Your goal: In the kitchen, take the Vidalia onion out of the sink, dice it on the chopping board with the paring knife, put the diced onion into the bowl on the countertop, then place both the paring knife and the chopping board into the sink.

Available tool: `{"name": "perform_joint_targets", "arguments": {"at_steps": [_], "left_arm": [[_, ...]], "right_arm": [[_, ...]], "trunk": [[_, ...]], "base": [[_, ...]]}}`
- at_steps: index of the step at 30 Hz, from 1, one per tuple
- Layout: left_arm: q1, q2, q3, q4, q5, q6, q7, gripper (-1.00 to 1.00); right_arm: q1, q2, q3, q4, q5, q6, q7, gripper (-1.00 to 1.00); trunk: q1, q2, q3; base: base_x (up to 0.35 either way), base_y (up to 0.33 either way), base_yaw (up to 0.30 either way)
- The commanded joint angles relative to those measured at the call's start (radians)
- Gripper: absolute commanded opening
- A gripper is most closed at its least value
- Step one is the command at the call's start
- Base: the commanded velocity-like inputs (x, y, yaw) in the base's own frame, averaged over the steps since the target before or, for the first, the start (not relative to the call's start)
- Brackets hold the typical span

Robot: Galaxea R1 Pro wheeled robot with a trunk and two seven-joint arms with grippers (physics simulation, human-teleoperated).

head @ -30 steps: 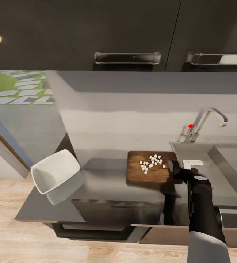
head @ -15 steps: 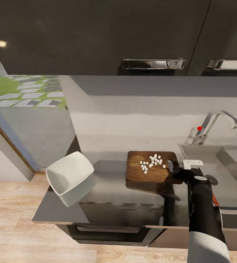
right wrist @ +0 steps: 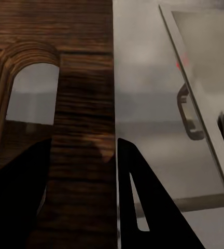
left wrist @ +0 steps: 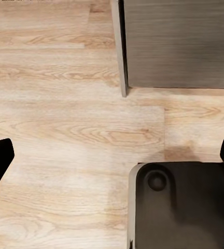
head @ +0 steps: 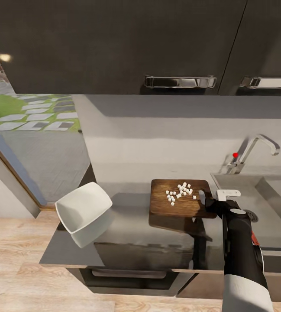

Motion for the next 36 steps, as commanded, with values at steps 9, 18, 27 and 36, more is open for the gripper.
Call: {"name": "perform_joint_targets", "arguments": {"at_steps": [9,18,27,36], "left_arm": [[0.000,0.002,-0.009,-0.002,0.002,-0.001,0.010,1.00],[0.000,0.001,-0.009,-0.002,0.002,-0.001,0.010,1.00],[0.000,0.001,-0.009,-0.001,0.003,-0.001,0.010,1.00],[0.000,0.001,-0.009,-0.002,0.002,-0.001,0.010,1.00]], "right_arm": [[-0.001,0.001,-0.002,-0.001,0.010,0.002,0.010,-1.00],[-0.001,0.001,-0.002,-0.001,0.010,0.002,0.010,-1.00],[-0.001,0.001,-0.002,-0.001,0.010,0.002,0.010,-1.00],[-0.001,0.001,-0.002,-0.001,0.010,0.002,0.010,-1.00]], "trunk": [[0.001,-0.002,0.012],[0.001,-0.002,0.027],[0.001,-0.002,0.041],[0.001,-0.002,0.055]], "base": [[0.000,0.172,0.000],[0.000,0.254,0.000],[0.000,0.138,0.000],[0.000,0.002,0.000]]}}
